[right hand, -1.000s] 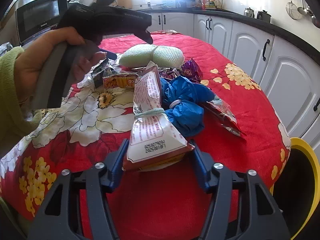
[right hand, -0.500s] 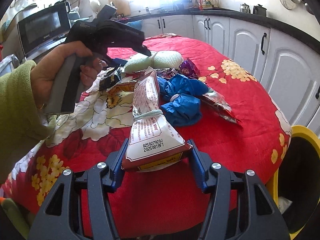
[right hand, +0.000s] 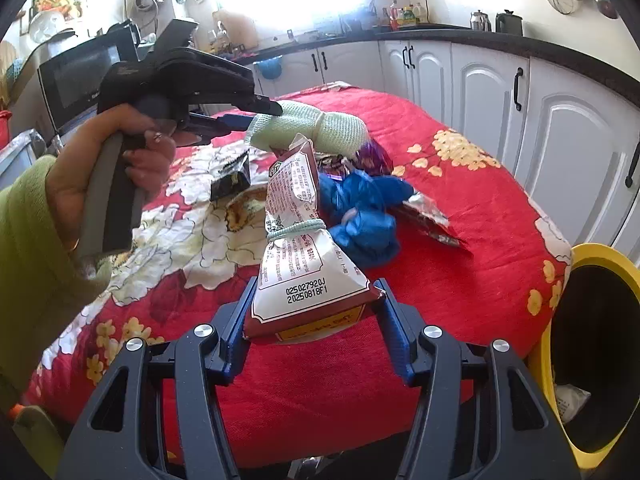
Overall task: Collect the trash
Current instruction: 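Grasp the green sponge with the left tool while the right tool grasps the white snack bag, then carry the green sponge and white snack bag over the yellow-rimmed bin with both tools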
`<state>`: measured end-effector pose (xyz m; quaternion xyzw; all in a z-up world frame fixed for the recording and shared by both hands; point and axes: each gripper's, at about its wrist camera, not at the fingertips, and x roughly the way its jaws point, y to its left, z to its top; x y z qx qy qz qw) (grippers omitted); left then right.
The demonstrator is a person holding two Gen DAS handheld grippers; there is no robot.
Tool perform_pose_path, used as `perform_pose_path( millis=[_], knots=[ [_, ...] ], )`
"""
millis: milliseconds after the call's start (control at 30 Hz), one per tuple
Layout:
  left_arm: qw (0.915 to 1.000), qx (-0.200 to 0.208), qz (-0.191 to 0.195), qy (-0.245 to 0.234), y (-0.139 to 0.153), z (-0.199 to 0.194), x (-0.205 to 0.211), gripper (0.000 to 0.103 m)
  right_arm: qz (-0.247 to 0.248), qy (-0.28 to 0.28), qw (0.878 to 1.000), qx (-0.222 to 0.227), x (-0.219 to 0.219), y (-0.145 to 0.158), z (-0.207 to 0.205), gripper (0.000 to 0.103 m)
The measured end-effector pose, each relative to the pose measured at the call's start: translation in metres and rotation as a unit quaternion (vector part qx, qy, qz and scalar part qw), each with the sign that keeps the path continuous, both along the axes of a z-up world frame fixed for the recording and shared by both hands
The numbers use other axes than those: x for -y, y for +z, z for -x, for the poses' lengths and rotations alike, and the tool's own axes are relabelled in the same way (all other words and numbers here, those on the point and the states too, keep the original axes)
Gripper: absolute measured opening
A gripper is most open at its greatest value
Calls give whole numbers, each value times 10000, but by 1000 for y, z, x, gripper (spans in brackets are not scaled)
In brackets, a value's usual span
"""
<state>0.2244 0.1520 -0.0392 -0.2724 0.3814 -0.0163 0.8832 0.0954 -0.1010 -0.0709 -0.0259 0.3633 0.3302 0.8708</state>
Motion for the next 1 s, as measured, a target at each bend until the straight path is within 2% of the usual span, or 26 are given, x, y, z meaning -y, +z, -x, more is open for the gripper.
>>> perform_pose_path(
  millis=[200,433,1000],
  knots=[
    [9988,448,-184,95,27,22,13,18,-100,-57,9999,69,7,8,2,54],
    [9964,762,-363,92,45,45,26,18,-247,-226,9992,201,23,21,5,54],
    [9907,1192,-625,-182,69,74,74,18,-471,-870,9940,470,81,45,2,54]
  ],
)
